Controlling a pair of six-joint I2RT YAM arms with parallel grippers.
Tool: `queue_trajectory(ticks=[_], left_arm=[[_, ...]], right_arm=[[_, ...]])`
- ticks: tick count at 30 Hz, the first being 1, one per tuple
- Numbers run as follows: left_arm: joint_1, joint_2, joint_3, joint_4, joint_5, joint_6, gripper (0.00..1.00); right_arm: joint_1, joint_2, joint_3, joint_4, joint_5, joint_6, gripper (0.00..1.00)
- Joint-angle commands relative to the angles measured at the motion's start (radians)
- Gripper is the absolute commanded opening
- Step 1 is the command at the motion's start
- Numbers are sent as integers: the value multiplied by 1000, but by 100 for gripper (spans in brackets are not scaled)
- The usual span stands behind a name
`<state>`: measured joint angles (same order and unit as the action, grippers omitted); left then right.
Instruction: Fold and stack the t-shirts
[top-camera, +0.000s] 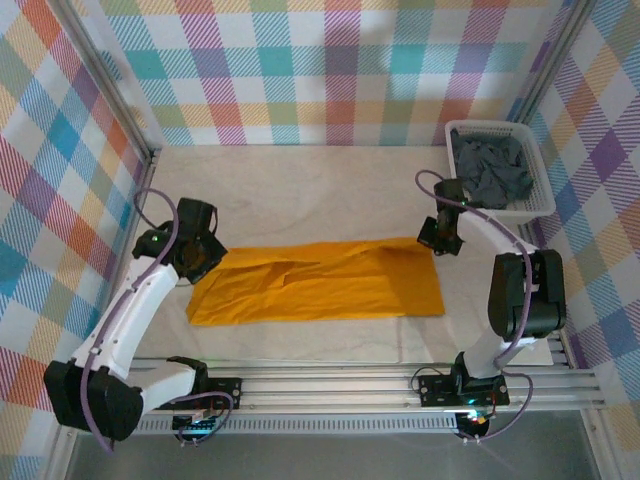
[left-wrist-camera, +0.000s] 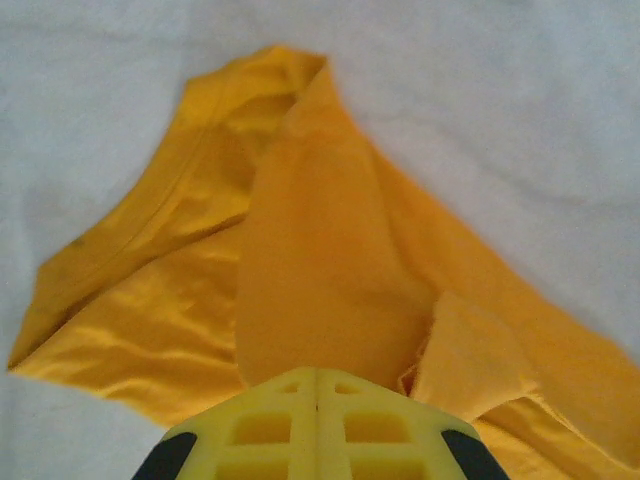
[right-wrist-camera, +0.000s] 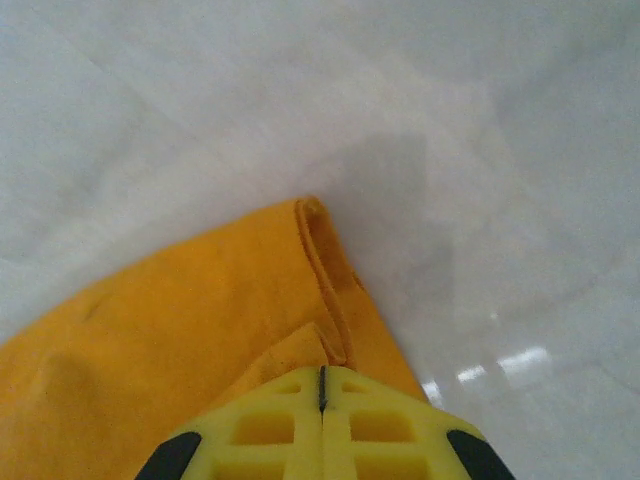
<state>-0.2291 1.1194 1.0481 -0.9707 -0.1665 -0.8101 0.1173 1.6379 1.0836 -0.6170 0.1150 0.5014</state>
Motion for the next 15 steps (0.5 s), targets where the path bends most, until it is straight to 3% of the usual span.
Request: queue_trajectory(ticks=[1, 7, 15], left_arm=[[-16, -64, -91, -57, -41, -33, 0], [-24, -98, -240, 4, -13, -57, 0], [-47, -100, -238, 14, -30, -62, 0]], right_arm=[[-2, -42, -68, 26, 7, 20, 0], [-6, -43, -116, 30, 41, 6, 0], [-7, -48, -86, -11, 67, -6, 0]])
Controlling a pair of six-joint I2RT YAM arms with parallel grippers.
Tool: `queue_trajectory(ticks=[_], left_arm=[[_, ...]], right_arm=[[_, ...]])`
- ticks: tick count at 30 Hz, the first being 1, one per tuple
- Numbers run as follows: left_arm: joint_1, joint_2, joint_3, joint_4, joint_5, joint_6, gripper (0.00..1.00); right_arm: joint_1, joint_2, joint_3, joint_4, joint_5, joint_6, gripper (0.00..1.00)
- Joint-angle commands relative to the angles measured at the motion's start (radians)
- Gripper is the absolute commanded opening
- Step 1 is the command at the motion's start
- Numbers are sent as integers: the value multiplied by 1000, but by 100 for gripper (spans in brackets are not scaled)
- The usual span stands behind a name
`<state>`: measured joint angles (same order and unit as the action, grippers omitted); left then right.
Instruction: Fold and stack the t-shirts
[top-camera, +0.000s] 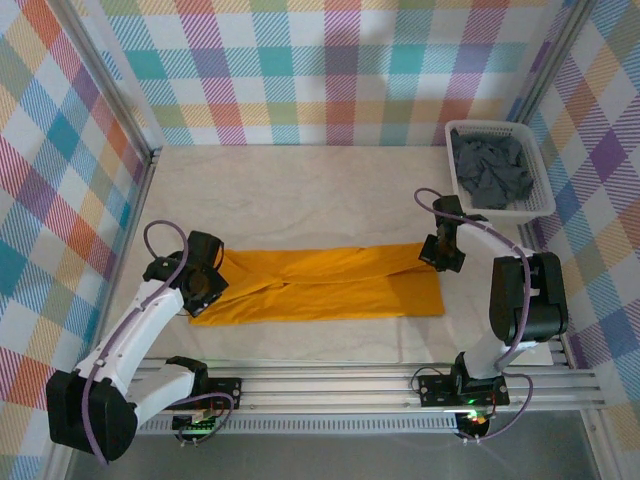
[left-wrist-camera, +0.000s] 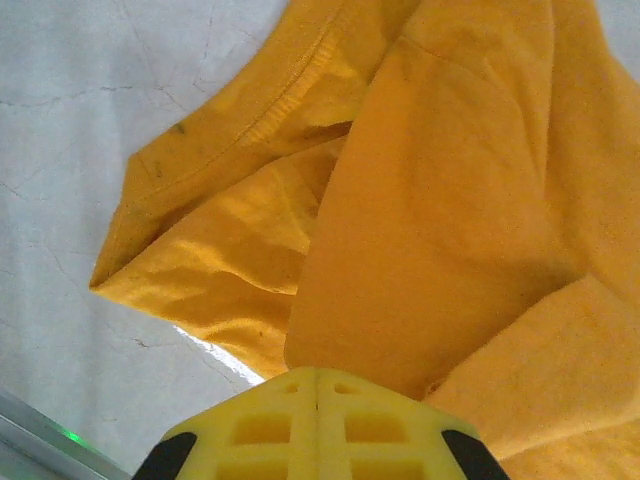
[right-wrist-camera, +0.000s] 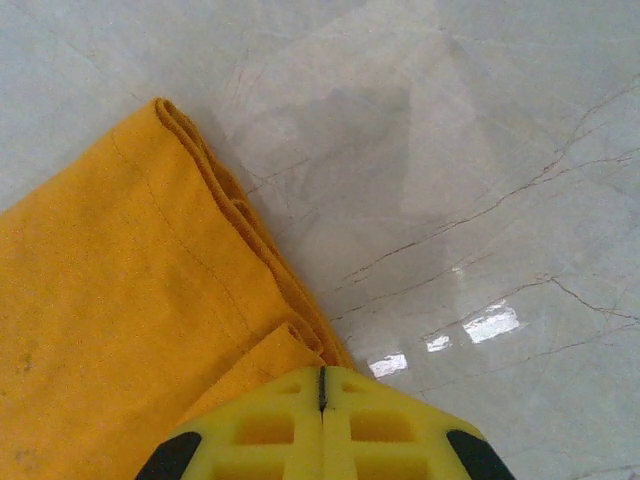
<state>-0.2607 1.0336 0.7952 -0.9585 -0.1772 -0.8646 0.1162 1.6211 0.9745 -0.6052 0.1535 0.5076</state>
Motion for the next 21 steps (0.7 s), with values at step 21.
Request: queue_trajectory(ticks=[21], left_arm=[[-90, 19, -1, -10, -18, -31, 0]], right_arm=[[-6, -99, -70, -46, 37, 10, 0]])
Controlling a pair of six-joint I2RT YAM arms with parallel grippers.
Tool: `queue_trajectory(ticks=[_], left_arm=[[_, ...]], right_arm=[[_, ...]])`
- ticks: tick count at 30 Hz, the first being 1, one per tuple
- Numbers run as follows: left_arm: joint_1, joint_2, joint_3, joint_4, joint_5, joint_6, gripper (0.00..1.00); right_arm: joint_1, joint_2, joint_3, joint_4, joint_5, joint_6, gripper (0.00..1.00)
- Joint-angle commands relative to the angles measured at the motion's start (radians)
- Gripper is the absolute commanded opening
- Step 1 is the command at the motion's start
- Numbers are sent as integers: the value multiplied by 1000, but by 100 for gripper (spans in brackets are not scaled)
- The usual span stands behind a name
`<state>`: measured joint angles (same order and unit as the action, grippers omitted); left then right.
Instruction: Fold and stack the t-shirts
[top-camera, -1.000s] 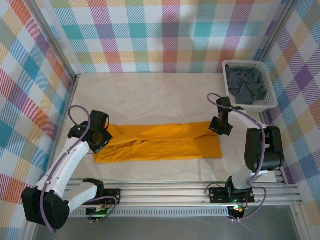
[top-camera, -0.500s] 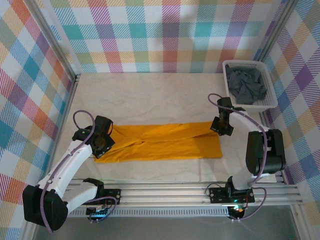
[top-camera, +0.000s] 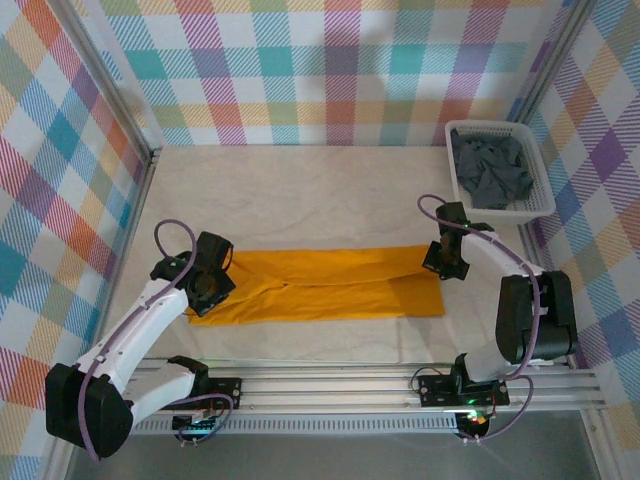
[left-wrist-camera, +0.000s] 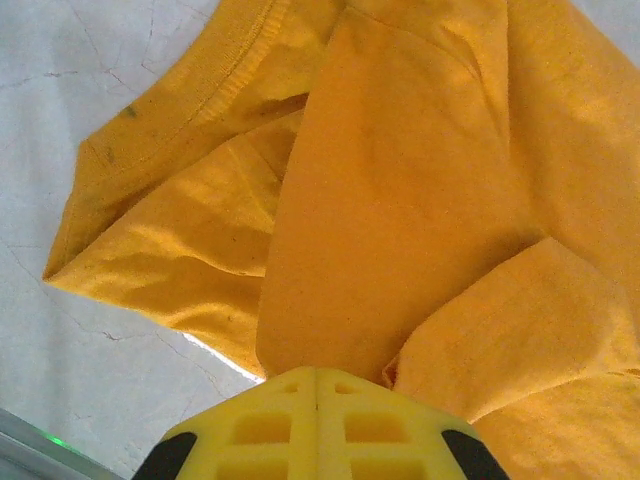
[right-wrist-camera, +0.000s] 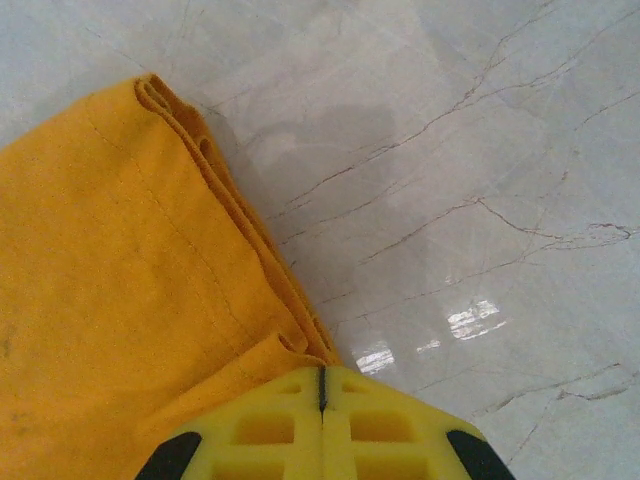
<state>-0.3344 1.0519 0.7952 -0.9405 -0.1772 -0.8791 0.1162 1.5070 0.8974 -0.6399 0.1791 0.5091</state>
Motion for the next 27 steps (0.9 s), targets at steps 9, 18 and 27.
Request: queue_trajectory(ticks=[9, 18, 27], left_arm=[[-29, -9, -16, -57, -19, -22, 0], [-123, -5, -5, -50, 27, -81, 0], [-263, 55, 5, -29, 22, -150, 0]], right_arm=[[-5, -58, 36, -40, 29, 31, 33], [26, -18, 83, 8, -110, 4, 31], [42, 70, 88, 21, -155, -1, 29]])
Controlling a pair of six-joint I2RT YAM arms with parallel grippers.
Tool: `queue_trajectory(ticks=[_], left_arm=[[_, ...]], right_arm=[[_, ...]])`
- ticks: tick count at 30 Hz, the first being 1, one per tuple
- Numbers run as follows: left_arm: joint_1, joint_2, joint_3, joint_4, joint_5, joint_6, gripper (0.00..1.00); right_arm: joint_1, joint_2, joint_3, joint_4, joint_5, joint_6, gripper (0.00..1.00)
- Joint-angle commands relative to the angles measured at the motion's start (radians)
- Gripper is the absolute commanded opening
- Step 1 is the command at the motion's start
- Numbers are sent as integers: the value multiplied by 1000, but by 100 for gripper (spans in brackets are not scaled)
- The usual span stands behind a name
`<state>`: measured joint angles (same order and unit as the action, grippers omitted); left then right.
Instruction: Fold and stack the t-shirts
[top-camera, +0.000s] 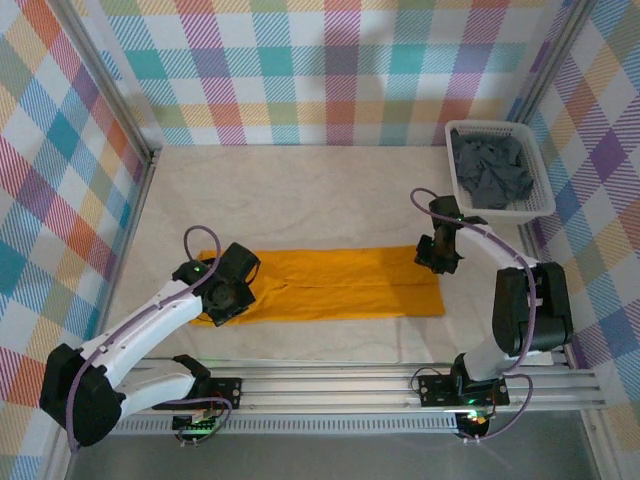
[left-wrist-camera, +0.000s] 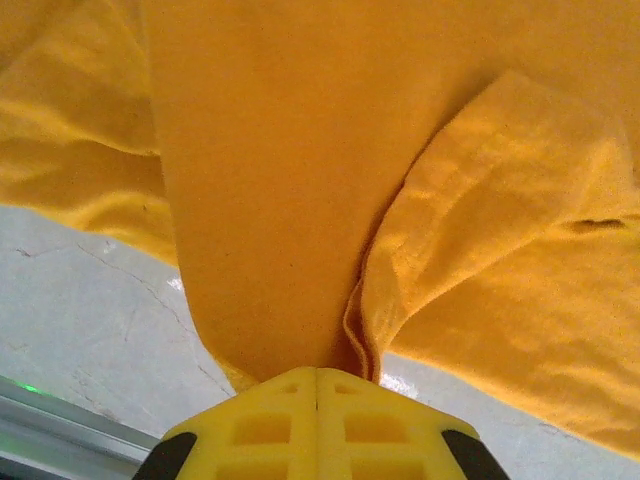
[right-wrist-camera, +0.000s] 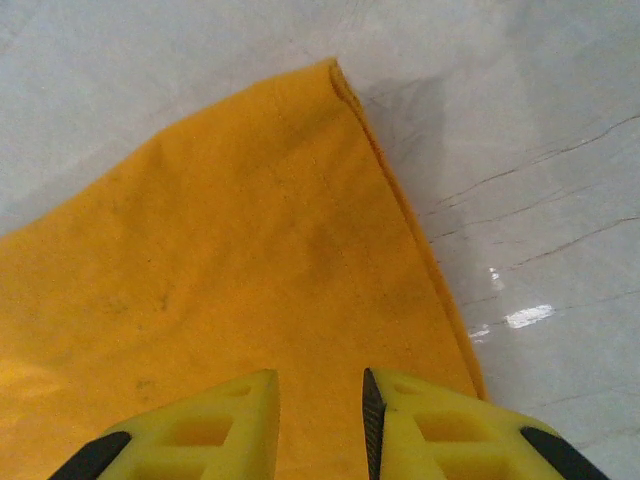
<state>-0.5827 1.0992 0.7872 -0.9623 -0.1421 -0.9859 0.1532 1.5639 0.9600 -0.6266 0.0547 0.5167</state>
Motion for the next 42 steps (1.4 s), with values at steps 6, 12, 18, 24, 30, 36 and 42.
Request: queue_trajectory(ticks=[6, 12, 18, 24, 30, 36, 42], left_arm=[[-17, 38, 28, -77, -90, -65, 15], [59, 64, 184, -178, -250, 0, 50], [407, 232, 214, 94, -10, 149, 32], [500, 546, 322, 180, 33, 204, 24], [590, 750, 376, 216, 26, 258, 22], [639, 916, 517, 256, 93, 349, 22], [623, 862, 645, 183, 59, 357, 35]], right_arm=[[20, 35, 55, -9, -42, -22, 30], [40, 36, 72, -13, -91, -35, 30], [45, 112, 89, 12, -189, -38, 30], [39, 260, 185, -50, -162, -47, 29], [31, 435, 351, -188, -98, -50, 28], [7, 567, 529, -262, -102, -53, 29], [8, 580, 678, -253, -156, -129, 36]])
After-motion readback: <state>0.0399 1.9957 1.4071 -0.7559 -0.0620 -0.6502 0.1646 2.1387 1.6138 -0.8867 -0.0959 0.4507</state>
